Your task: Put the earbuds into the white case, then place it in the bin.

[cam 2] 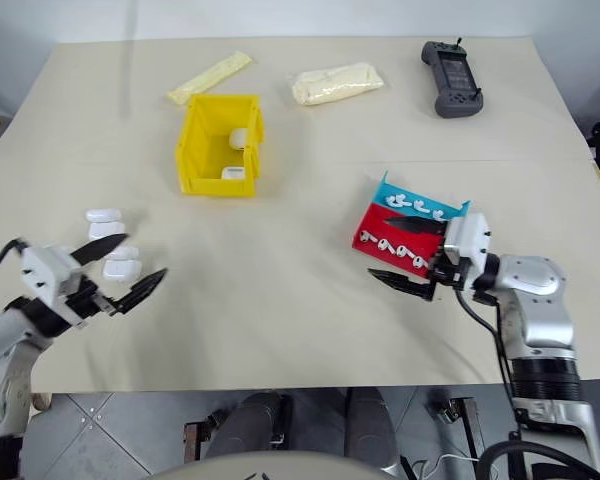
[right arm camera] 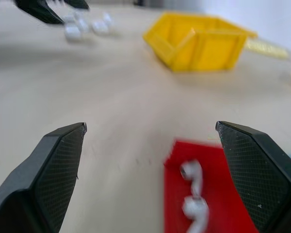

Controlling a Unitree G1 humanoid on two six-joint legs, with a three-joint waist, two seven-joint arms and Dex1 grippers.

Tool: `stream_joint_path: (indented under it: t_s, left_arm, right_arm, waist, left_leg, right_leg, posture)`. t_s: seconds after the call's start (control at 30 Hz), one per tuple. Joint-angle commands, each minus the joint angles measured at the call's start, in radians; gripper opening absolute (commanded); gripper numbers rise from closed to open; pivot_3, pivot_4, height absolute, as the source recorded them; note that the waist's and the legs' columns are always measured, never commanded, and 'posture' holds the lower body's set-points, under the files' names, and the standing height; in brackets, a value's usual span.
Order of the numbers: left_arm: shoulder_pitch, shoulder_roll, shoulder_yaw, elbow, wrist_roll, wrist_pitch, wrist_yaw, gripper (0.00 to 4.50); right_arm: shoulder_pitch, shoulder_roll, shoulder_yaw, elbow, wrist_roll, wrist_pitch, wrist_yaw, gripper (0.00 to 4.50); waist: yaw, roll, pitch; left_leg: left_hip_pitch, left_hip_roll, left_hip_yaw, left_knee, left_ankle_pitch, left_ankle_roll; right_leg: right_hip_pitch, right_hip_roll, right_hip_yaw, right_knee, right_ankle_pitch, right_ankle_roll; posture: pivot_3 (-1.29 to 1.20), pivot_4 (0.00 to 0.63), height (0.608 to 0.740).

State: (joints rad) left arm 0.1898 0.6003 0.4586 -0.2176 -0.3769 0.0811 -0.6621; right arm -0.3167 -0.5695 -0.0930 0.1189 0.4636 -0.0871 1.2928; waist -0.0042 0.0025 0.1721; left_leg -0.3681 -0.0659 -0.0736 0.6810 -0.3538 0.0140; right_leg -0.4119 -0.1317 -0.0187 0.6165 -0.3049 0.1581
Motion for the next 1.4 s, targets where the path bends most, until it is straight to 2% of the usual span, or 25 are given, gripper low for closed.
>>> stream_joint_path:
  t_s: [0.03, 0.13, 0.23, 0.37, 0.53, 0.67, 0.8, 0.87, 0.93, 1.0, 1.2, 1.4]
  left_arm:
    - [0.125, -0.088, 0.137, -0.137, 0.015, 0.083, 0.184, 4.47]
    - [0.245, -0.199, 0.231, -0.242, -0.005, 0.186, 0.323, 4.47]
    - [0.31, -0.274, 0.269, -0.309, -0.057, 0.259, 0.383, 4.47]
    - [0.322, -0.291, 0.27, -0.355, -0.083, 0.364, 0.441, 4.47]
    - [0.264, -0.19, 0.274, -0.377, -0.152, 0.584, 0.468, 4.47]
    - [0.176, -0.01, 0.331, -0.332, -0.255, 0.875, 0.461, 4.47]
    - [-0.006, 0.205, 0.362, -0.263, -0.336, 1.188, 0.446, 4.47]
    - [-0.1, 0.332, 0.318, -0.223, -0.365, 1.311, 0.4, 4.47]
    - [-0.217, 0.404, 0.253, -0.193, -0.39, 1.444, 0.378, 4.47]
    - [-0.309, 0.432, 0.177, -0.179, -0.416, 1.522, 0.388, 4.47]
    - [-0.463, 0.422, -0.053, -0.149, -0.528, 1.533, 0.525, 4.47]
    - [-0.557, 0.321, -0.102, -0.088, -0.54, 1.533, 0.692, 4.47]
  right_arm:
    - [-0.038, 0.053, 0.029, -0.083, 0.032, -0.007, -0.02, 4.5]
    - [-0.052, 0.1, 0.043, -0.143, 0.042, 0.001, -0.064, 4.5]
    - [-0.052, 0.12, 0.057, -0.198, 0.047, 0.019, -0.093, 4.5]
    - [-0.056, 0.12, 0.064, -0.226, 0.052, 0.036, -0.111, 4.5]
    - [-0.05, 0.081, 0.06, -0.237, 0.065, 0.078, -0.105, 4.5]
    - [-0.033, 0.038, 0.06, -0.254, 0.082, 0.138, -0.103, 4.5]
    - [-0.015, 0.021, 0.062, -0.276, 0.091, 0.17, -0.111, 4.5]
    - [-0.008, 0.017, 0.063, -0.288, 0.092, 0.188, -0.119, 4.5]
    - [-0.002, 0.013, 0.062, -0.298, 0.094, 0.2, -0.123, 4.5]
    - [0.005, 0.006, 0.063, -0.307, 0.094, 0.212, -0.122, 4.5]
    - [0.035, -0.008, 0.048, -0.336, 0.096, 0.215, -0.13, 4.5]
    - [0.094, -0.008, 0.046, -0.385, 0.099, 0.214, -0.145, 4.5]
  waist:
    - [0.001, 0.0, 0.0]
    - [0.003, 0.0, 0.0]
    - [0.017, -0.001, 0.0]
    - [0.034, -0.001, 0.0]
    - [0.027, -0.001, 0.0]
    - [0.024, -0.001, 0.0]
    - [0.025, -0.001, 0.0]
    - [0.026, -0.002, 0.0]
    - [0.022, -0.002, 0.0]
    - [0.018, 0.0, 0.0]
    - [-0.001, -0.001, 0.001]
    - [0.004, 0.0, 0.001]
  left_leg:
    - [0.0, 0.0, 0.0, 0.0, 0.0, 0.0]
    - [0.0, 0.0, 0.0, 0.0, 0.0, 0.0]
    - [0.0, -0.001, -0.001, 0.001, 0.0, 0.0]
    - [0.0, -0.002, -0.003, 0.002, 0.0, 0.0]
    - [0.0, -0.002, -0.002, 0.001, 0.0, 0.0]
    - [0.001, -0.001, -0.002, 0.001, 0.0, 0.0]
    - [0.001, -0.001, -0.004, 0.001, 0.0, -0.001]
    - [0.001, -0.002, -0.005, 0.001, 0.0, -0.002]
    - [0.001, -0.002, -0.006, 0.001, 0.0, -0.002]
    - [0.001, -0.004, -0.006, 0.0, 0.0, -0.002]
    - [0.0, -0.003, -0.01, -0.001, -0.001, -0.002]
    - [0.0, -0.005, -0.013, 0.001, -0.001, -0.004]
  right_leg:
    - [0.0, 0.0, 0.0, 0.0, 0.0, 0.0]
    - [0.0, 0.0, 0.0, 0.0, 0.0, 0.0]
    - [0.001, -0.001, 0.0, -0.002, 0.0, 0.0]
    - [0.003, -0.002, 0.0, -0.004, 0.0, 0.0]
    - [0.001, -0.001, 0.0, -0.003, -0.001, -0.001]
    - [0.0, -0.001, 0.0, 0.001, -0.002, -0.004]
    - [-0.001, 0.0, 0.001, 0.004, -0.003, -0.006]
    - [-0.001, 0.0, 0.0, 0.005, -0.004, -0.007]
    - [-0.001, 0.0, 0.0, 0.008, -0.004, -0.007]
    - [-0.002, -0.001, 0.0, 0.01, -0.004, -0.007]
    - [-0.002, 0.0, 0.0, 0.01, -0.004, -0.007]
    - [-0.004, 0.001, 0.0, 0.01, -0.004, -0.007]
  posture:
    - [0.0, 0.15, 0.74]
    - [0.0, 0.15, 0.74]
    - [0.0, 0.15, 0.74]
    - [0.0, 0.15, 0.74]
    - [0.0, 0.15, 0.74]
    - [0.0, 0.15, 0.74]
    - [0.0, 0.15, 0.74]
    - [0.0, 0.15, 0.74]
    - [0.0, 0.15, 0.74]
    - [0.0, 0.15, 0.74]
    - [0.0, 0.15, 0.74]
    - [0.0, 0.15, 0.74]
